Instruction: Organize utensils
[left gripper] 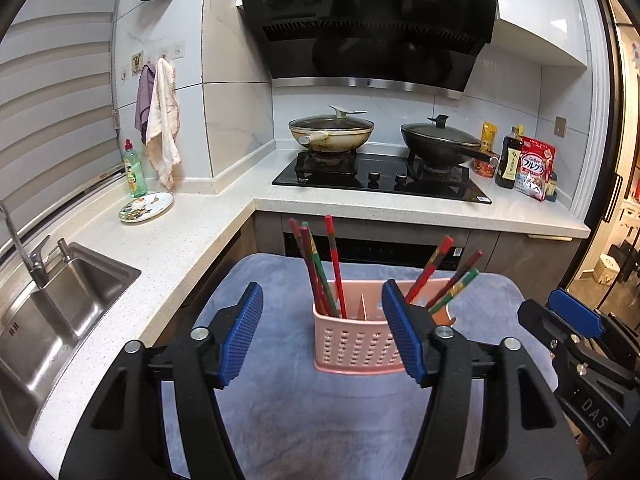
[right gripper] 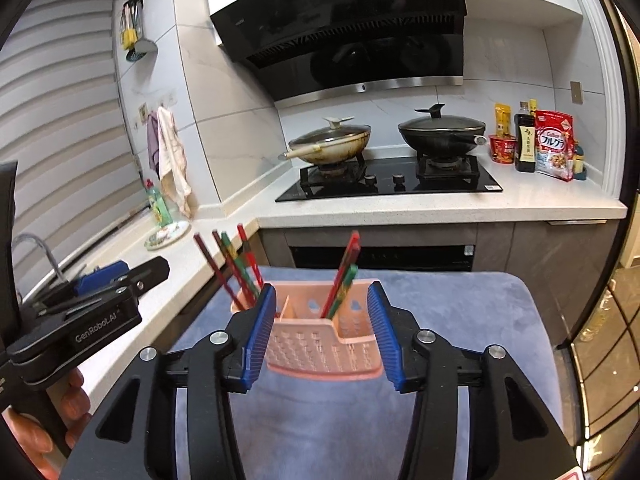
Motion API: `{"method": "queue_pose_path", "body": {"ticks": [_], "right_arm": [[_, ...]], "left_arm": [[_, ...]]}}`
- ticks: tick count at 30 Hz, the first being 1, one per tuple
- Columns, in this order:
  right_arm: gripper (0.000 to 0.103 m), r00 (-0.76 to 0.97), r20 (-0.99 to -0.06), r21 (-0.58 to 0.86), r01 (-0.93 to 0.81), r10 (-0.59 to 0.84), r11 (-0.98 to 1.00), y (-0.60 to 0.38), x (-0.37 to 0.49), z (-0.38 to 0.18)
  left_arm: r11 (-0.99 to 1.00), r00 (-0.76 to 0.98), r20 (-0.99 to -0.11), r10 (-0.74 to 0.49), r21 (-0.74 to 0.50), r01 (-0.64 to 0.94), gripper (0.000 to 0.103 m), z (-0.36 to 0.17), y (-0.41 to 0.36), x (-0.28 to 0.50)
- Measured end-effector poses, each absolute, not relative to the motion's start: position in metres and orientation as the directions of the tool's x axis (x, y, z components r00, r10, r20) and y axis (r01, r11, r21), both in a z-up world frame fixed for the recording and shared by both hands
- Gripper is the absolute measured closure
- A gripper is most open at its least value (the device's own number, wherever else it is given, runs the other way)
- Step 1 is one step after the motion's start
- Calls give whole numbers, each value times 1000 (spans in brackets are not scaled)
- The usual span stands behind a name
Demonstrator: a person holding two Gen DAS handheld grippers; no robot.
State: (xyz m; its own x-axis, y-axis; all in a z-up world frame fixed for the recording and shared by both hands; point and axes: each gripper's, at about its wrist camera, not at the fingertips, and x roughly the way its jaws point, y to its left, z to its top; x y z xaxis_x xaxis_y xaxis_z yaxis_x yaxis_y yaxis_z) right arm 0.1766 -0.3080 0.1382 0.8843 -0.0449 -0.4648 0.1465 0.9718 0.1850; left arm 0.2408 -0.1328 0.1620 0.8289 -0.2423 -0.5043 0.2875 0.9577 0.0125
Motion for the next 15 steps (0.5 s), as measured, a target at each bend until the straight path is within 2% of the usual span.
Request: {"method": "queue_pose_path", "body": {"ticks": [7,15], "right_arm": [[44,867,-495,174,159,-53,972,-296,142,130],[29,835,-538,132,218,-115,967,-284,114,121]], "left_arm": [[959,836,-509,-206,64,275,28,155,-126,208],[960,825,-534,-183,84,267,23,143,-119,186]]}}
